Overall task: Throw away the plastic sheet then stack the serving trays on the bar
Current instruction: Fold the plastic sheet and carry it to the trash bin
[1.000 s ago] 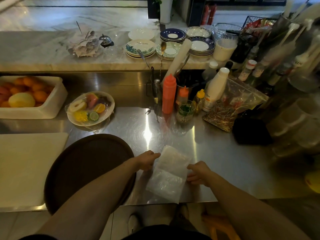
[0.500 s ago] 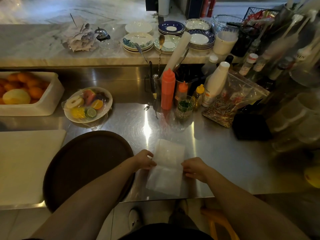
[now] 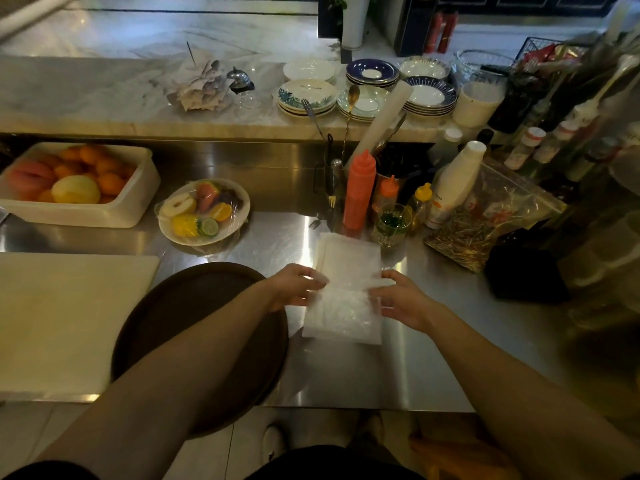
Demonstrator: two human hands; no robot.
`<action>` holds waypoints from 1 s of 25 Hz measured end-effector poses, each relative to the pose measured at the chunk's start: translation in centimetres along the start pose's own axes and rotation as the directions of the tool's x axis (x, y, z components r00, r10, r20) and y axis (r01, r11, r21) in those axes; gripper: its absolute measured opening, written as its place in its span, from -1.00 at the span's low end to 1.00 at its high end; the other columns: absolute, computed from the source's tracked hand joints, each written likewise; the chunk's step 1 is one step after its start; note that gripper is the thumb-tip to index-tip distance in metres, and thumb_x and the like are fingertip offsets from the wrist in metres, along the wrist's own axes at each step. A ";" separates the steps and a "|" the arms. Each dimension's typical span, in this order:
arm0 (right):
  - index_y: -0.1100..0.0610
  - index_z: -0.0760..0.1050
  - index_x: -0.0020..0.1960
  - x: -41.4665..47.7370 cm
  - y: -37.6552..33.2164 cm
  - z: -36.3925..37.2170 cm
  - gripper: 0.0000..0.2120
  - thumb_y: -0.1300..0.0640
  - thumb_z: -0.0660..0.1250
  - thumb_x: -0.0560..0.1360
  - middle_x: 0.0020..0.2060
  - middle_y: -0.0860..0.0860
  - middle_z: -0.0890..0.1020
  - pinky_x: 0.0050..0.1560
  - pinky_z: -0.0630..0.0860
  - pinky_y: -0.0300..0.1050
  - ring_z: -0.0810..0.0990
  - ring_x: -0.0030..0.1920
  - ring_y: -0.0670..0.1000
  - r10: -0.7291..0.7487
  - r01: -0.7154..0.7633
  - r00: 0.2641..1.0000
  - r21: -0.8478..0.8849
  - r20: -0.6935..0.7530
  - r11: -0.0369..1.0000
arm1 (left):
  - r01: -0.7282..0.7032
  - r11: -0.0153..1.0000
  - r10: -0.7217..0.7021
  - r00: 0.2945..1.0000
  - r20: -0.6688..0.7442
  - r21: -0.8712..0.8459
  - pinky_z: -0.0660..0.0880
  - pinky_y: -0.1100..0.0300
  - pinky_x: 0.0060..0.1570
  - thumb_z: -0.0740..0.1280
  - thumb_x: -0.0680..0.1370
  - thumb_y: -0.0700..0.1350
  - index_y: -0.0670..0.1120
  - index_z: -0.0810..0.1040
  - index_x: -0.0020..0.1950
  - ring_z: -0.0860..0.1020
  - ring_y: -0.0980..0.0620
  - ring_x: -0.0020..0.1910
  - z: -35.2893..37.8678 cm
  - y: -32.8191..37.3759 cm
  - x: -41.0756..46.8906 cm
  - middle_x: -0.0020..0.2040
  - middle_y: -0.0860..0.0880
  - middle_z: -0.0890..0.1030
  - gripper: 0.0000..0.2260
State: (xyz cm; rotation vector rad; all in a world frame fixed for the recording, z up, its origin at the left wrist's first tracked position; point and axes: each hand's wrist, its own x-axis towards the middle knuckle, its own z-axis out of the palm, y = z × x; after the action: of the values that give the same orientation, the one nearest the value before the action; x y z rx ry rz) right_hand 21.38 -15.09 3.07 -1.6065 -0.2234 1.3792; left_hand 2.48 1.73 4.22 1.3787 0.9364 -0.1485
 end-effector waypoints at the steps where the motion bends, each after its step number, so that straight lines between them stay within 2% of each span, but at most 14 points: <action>1: 0.10 0.44 0.26 0.0 -1.0 0.2 -0.52 0.38 0.44 0.41 -0.01 0.15 0.65 -0.24 0.61 -0.06 0.70 -0.20 0.06 -0.034 0.034 0.999 0.004 0.015 0.999 | -0.026 0.999 0.026 1.000 -0.006 -0.023 0.59 0.20 -0.18 0.38 0.54 -0.17 -0.09 0.62 0.12 0.65 -0.02 -0.01 -0.5 0.5 -0.1 0.10 -0.07 0.63 -0.84; 6: 0.07 0.50 0.18 -1.0 -5.8 1.0 -0.53 0.34 0.50 0.33 0.06 0.13 0.65 -0.23 0.62 -0.09 0.73 -0.16 0.06 -0.199 0.198 0.977 0.021 0.076 0.980 | -0.146 0.977 0.145 0.989 -0.014 -0.153 0.58 0.25 -0.23 0.40 0.51 -0.22 -0.08 0.64 0.07 0.69 0.09 -0.19 -3.0 3.7 -1.1 0.02 -0.07 0.66 -0.84; 10: 0.11 0.52 0.20 -2.4 -8.8 1.2 -0.43 0.25 0.58 0.22 0.04 0.16 0.70 -0.15 0.63 -0.01 0.71 -0.01 0.17 -0.300 0.291 0.942 0.081 0.147 0.953 | -0.200 0.941 0.218 0.975 0.036 -0.273 0.59 0.22 -0.18 0.36 0.52 -0.26 -0.07 0.63 0.14 0.68 0.03 -0.15 -4.6 6.2 -2.8 -0.03 -0.07 0.69 -0.78; 14: 0.12 0.53 0.18 -3.6 -11.2 1.8 -0.62 0.35 0.44 0.40 0.00 0.14 0.71 -0.19 0.64 -0.05 0.71 -0.06 0.14 -0.393 0.377 0.907 0.125 0.151 0.918 | -0.297 0.895 0.326 0.945 0.034 -0.331 0.60 0.22 -0.20 0.32 0.53 -0.31 -0.05 0.55 0.25 0.69 0.00 -0.12 -5.6 8.9 -5.4 0.03 -0.08 0.70 -0.68; 17: 0.12 0.55 0.17 -4.8 -13.3 2.3 -0.67 0.38 0.35 0.46 -0.05 0.08 0.72 -0.21 0.64 -0.07 0.72 -0.10 0.09 -0.454 0.431 0.878 0.166 0.153 0.887 | -0.366 0.842 0.395 0.919 -0.008 -0.396 0.61 0.24 -0.28 0.31 0.51 -0.36 -0.10 0.51 0.28 0.70 0.01 -0.17 -6.1 10.9 -7.1 0.08 -0.13 0.68 -0.64; 21: 0.11 0.60 0.10 -6.3 -15.9 2.8 -0.71 0.40 0.32 0.47 -0.06 0.11 0.72 -0.15 0.67 0.00 0.71 -0.12 0.09 -0.523 0.489 0.837 0.209 0.162 0.847 | -0.451 0.788 0.485 0.874 -0.030 -0.419 0.64 0.11 -0.08 0.32 0.48 -0.36 -0.12 0.51 0.26 0.68 -0.03 -0.08 -6.7 13.0 -8.7 0.05 -0.11 0.69 -0.63; 25: 0.12 0.64 0.04 -7.5 -18.0 3.1 -0.72 0.39 0.34 0.43 -0.03 0.14 0.72 0.02 0.65 0.06 0.71 -0.05 0.10 -0.563 0.519 0.803 0.237 0.194 0.821 | -0.510 0.783 0.526 0.849 -0.059 -0.356 0.59 0.02 0.05 0.39 0.44 -0.28 -0.16 0.54 0.22 0.66 -0.06 -0.02 -7.4 14.0 -9.6 0.07 -0.12 0.67 -0.66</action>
State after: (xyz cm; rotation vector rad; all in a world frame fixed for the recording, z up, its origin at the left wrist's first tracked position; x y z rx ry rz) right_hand 23.89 -9.23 21.78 -1.0904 -0.6523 1.1060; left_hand 1.07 7.61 21.73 1.2310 0.4811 0.3992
